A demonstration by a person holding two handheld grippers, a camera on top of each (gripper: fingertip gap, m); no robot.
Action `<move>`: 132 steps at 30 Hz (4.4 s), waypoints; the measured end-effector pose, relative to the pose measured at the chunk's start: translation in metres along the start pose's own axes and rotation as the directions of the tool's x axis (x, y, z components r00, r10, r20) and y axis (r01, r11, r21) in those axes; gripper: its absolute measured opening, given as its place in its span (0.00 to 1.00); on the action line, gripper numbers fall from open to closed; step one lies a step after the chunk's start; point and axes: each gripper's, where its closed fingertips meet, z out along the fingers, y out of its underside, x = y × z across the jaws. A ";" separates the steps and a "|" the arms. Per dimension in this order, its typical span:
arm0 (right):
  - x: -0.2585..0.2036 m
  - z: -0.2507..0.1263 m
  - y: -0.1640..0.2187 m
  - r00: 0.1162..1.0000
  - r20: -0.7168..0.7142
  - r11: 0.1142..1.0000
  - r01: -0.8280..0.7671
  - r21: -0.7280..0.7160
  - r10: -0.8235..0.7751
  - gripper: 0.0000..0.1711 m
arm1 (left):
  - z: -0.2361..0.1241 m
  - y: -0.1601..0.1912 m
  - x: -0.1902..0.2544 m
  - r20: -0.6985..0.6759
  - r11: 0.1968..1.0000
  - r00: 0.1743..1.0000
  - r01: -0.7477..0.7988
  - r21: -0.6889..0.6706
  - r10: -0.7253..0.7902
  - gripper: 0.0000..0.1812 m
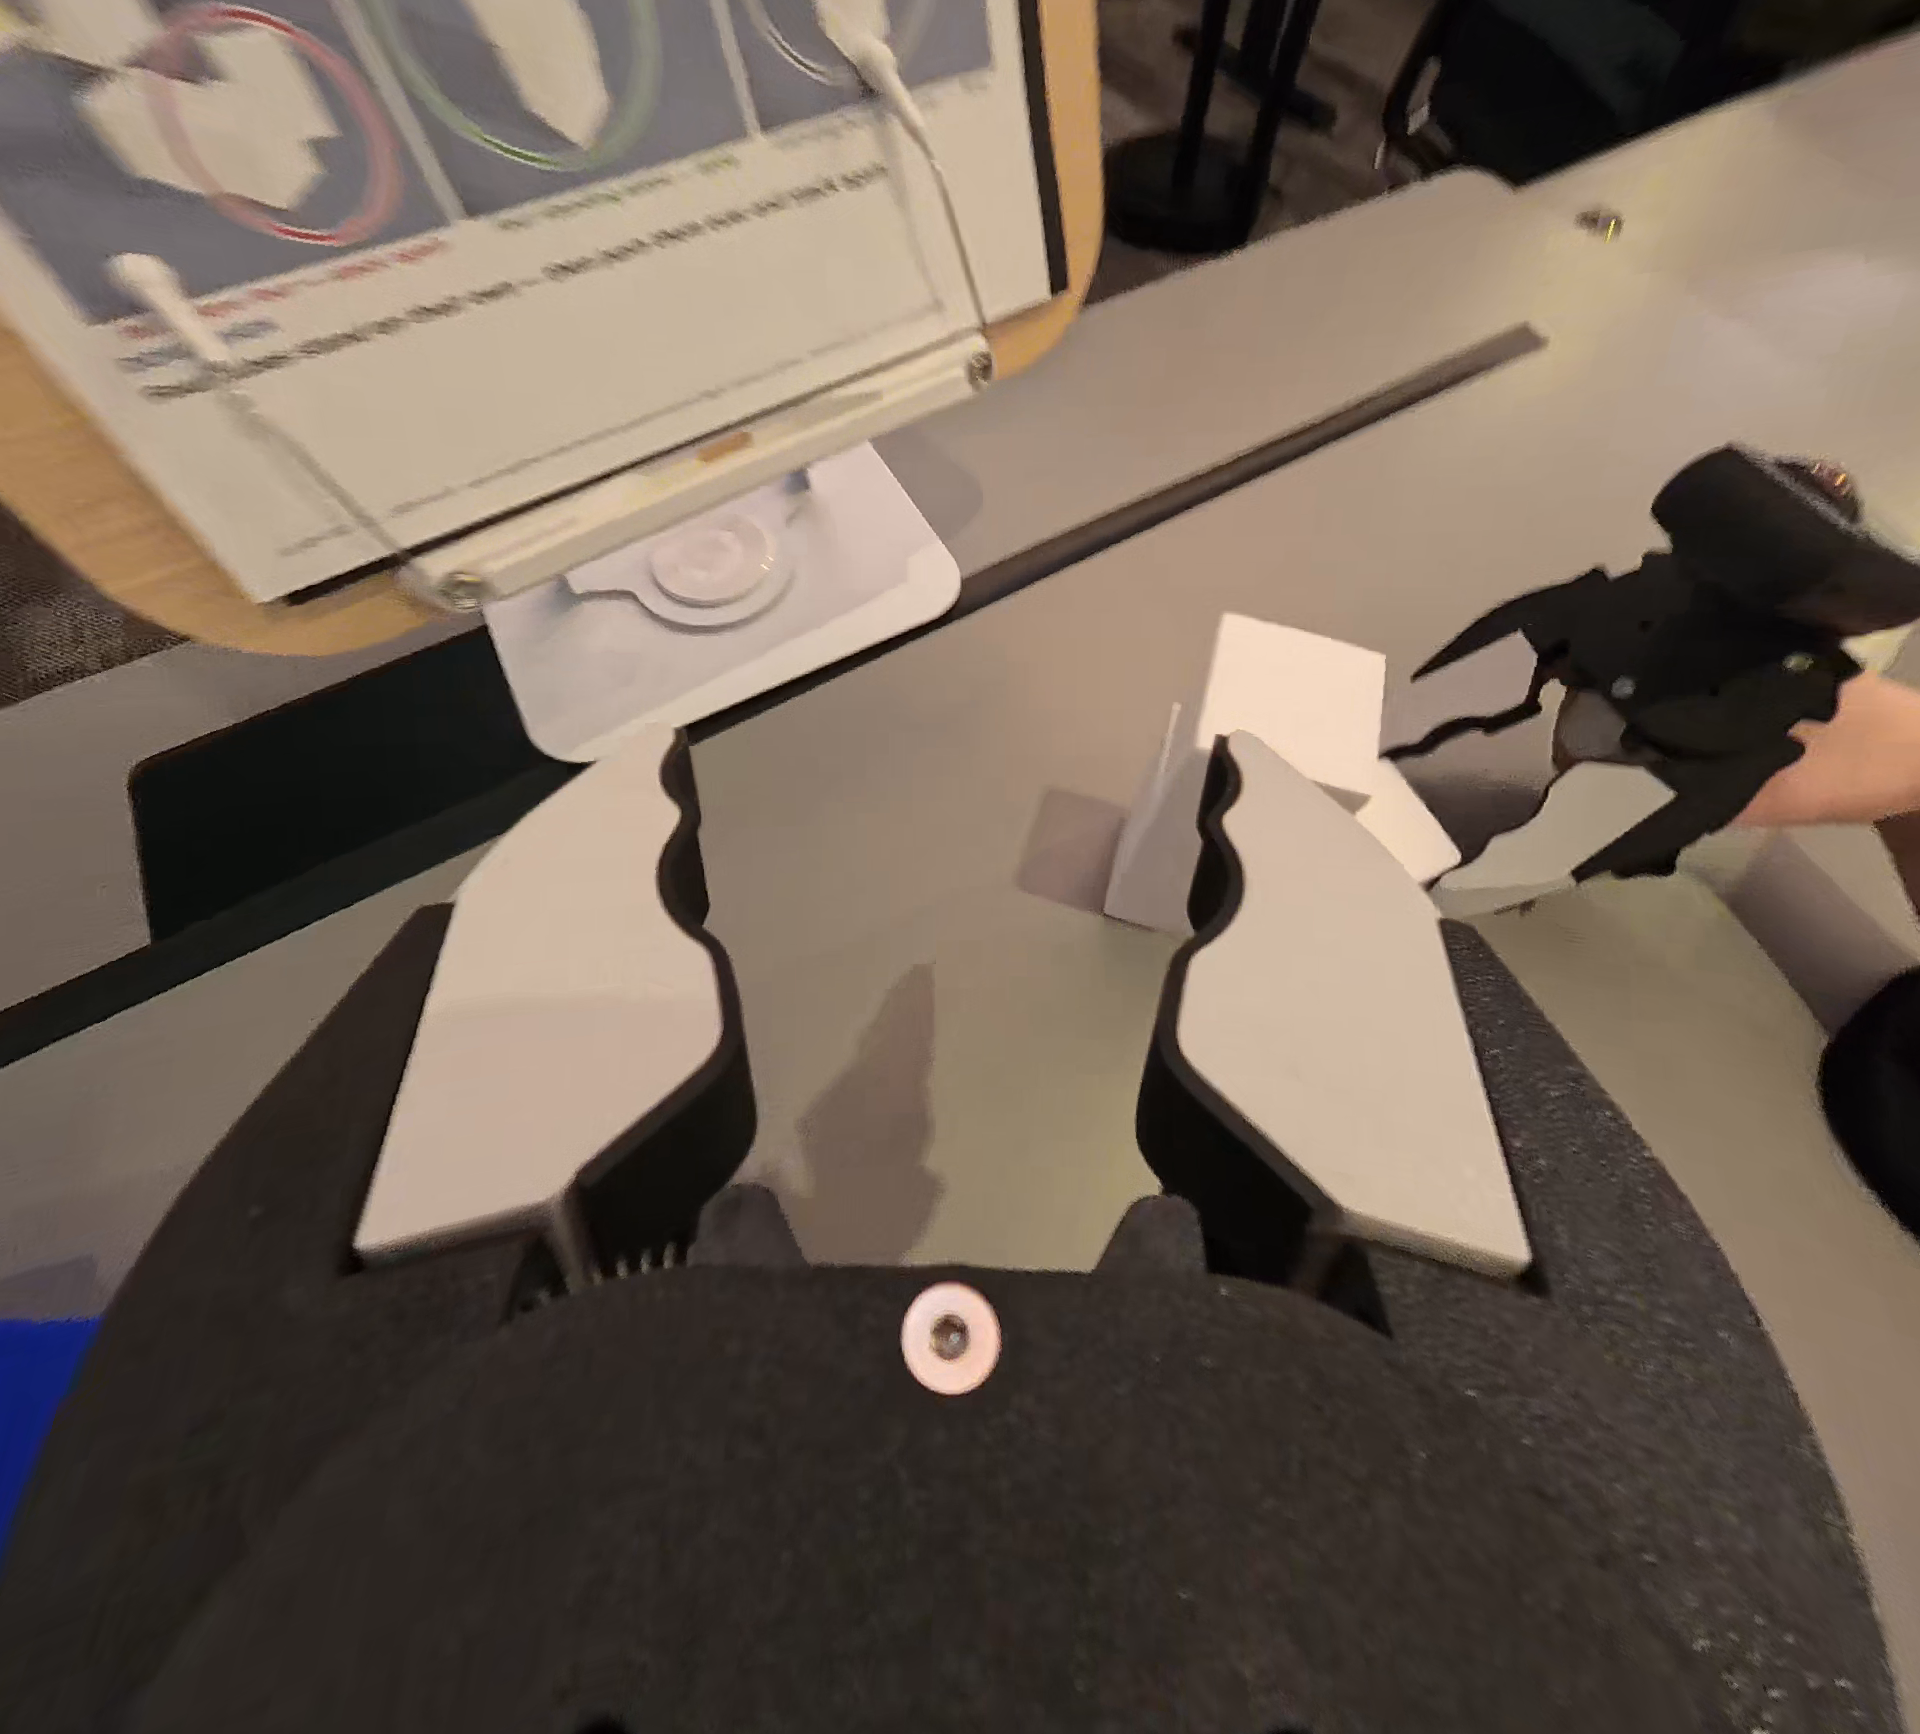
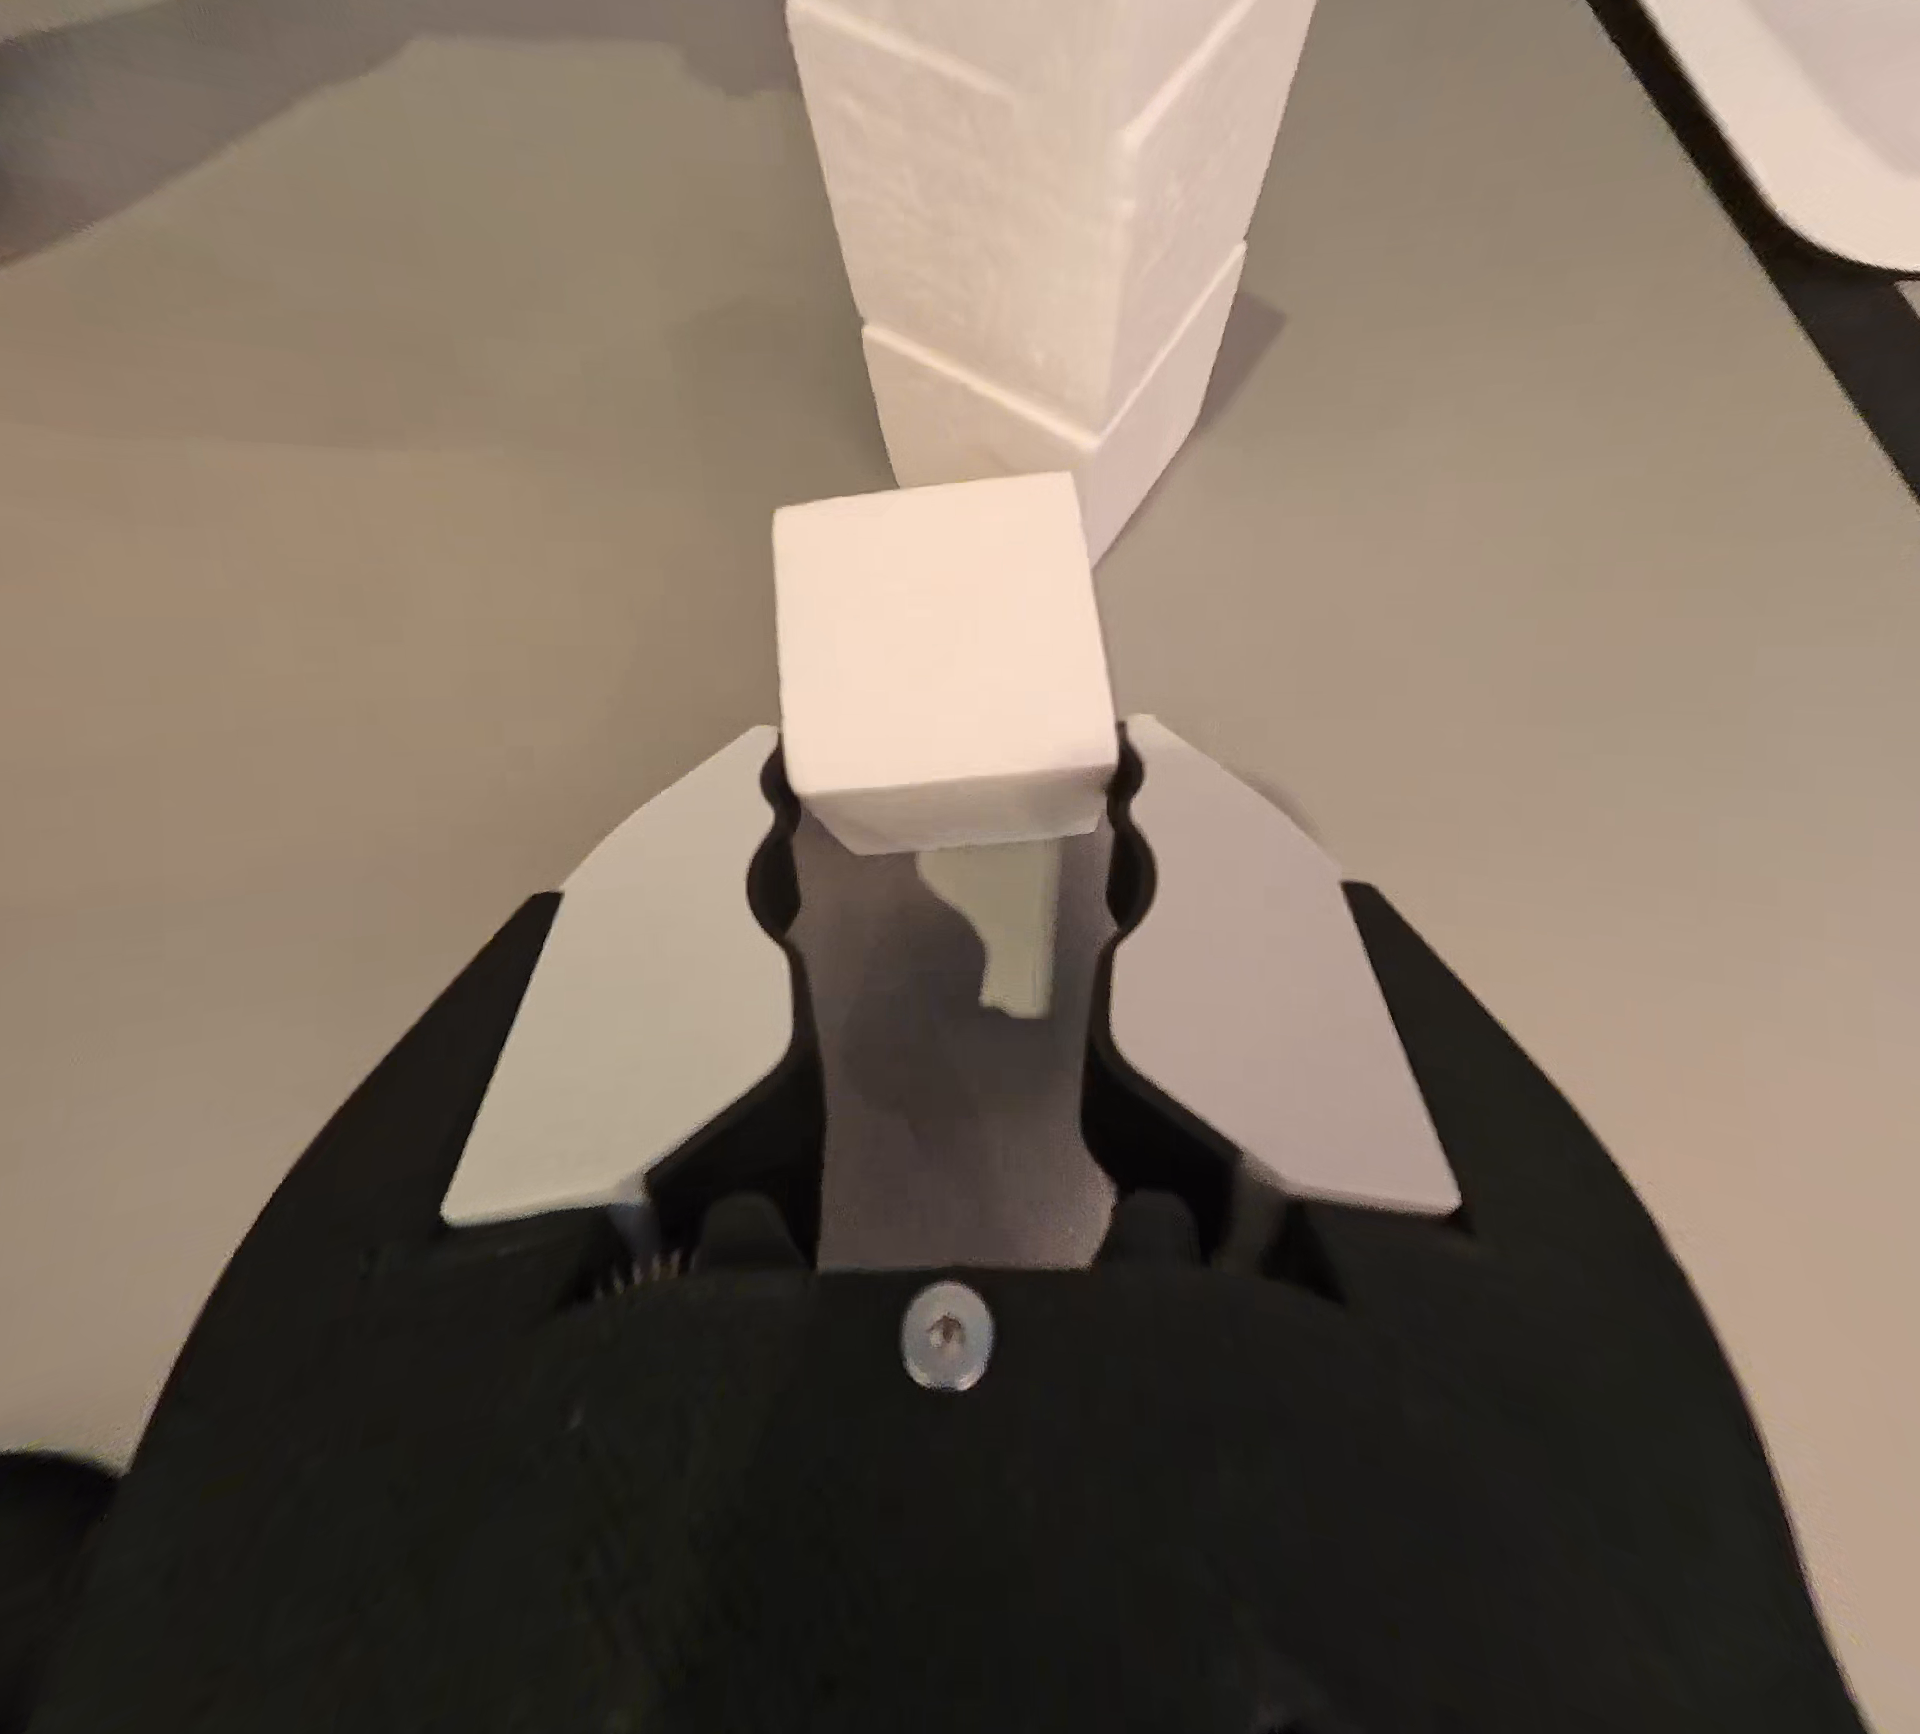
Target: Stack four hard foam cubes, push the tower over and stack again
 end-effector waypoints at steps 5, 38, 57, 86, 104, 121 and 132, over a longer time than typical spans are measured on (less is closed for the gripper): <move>0.003 -0.018 0.013 0.995 0.033 0.995 -0.092 0.026 0.092 0.34 | -0.041 -0.011 -0.039 -0.012 0.976 0.989 0.145 0.161 -0.145 0.47; -0.001 -0.058 -0.161 0.760 -0.560 0.944 -0.271 0.187 0.329 0.34 | -0.066 -0.034 -0.032 -0.127 0.920 0.973 0.226 0.320 -0.194 0.29; 0.002 -0.046 -0.155 0.751 -0.580 0.947 -0.289 0.139 0.314 0.34 | -0.063 -0.030 -0.035 -0.117 0.927 0.971 0.232 0.294 -0.206 0.29; 0.107 -0.015 -0.018 0.780 -0.310 0.823 -0.422 0.381 0.544 0.00 | -0.064 -0.022 -0.042 -0.115 0.927 0.966 0.257 0.275 -0.233 0.29; 0.029 0.026 -0.100 0.963 -0.268 0.948 0.066 0.311 0.021 0.00 | -0.068 -0.023 -0.037 -0.090 0.936 0.974 0.227 0.268 -0.210 0.28; 0.027 -0.029 -0.124 0.944 -0.328 0.904 0.120 0.410 0.024 0.00 | -0.115 -0.032 -0.025 -0.015 0.938 0.992 0.124 0.324 -0.126 0.29; 0.026 -0.063 -0.129 0.951 -0.302 0.851 0.101 0.515 0.069 0.04 | -0.173 -0.013 0.028 0.020 0.955 0.998 -0.061 0.289 0.058 0.30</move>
